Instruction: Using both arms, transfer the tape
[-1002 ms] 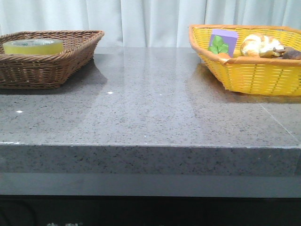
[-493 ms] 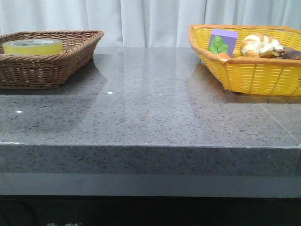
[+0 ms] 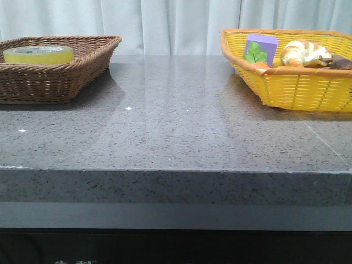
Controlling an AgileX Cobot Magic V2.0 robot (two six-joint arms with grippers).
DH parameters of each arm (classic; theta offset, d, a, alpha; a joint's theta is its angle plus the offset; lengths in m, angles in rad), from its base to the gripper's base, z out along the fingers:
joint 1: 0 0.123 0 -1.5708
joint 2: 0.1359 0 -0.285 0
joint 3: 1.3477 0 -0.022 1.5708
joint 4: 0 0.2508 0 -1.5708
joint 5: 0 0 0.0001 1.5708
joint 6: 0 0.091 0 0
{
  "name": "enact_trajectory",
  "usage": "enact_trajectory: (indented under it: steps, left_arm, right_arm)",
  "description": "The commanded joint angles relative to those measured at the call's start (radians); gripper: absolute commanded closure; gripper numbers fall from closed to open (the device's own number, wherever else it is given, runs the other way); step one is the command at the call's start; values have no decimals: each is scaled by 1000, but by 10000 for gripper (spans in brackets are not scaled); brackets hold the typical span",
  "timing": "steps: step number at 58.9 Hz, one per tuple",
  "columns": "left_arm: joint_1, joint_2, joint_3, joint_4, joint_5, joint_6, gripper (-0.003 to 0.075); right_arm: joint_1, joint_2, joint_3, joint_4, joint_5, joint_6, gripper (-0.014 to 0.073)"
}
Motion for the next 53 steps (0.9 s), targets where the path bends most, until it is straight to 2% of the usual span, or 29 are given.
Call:
enact_trajectory:
  steps: [1,7,22,26,30,41,47,49,53]
  left_arm:
    - [-10,-69,39,-10,-162,-11,260]
    - [-10,-101,83,-10,-209,-11,259]
    - [-10,-99,96,-67,-224,-11,264]
    - [-10,-99,96,-67,-234,-11,284]
    - [-10,-99,96,-67,-237,-11,346]
    - [-10,-99,96,-67,-242,-11,609]
    - [-10,-99,96,-67,-242,-11,726]
    - [-10,-99,96,-67,-242,-11,741]
    - [-10,-99,96,-67,-242,-11,741]
  right_arm:
    - [-6,-5,-25,-2,-68,-2,192]
    - [-6,-5,-25,-2,-60,-2,192]
    - [-6,-5,-25,-3,-59,-2,192]
    - [-6,-5,-25,-3,-57,-2,216]
    - [-6,-5,-25,-3,-53,-2,282]
    - [-6,-5,-25,-3,-50,-2,526]
    - [-6,-5,-25,-3,-45,-2,634]
    - [-6,-5,-25,-3,-45,-2,663]
    - [-6,-5,-25,-3,-46,-2,659]
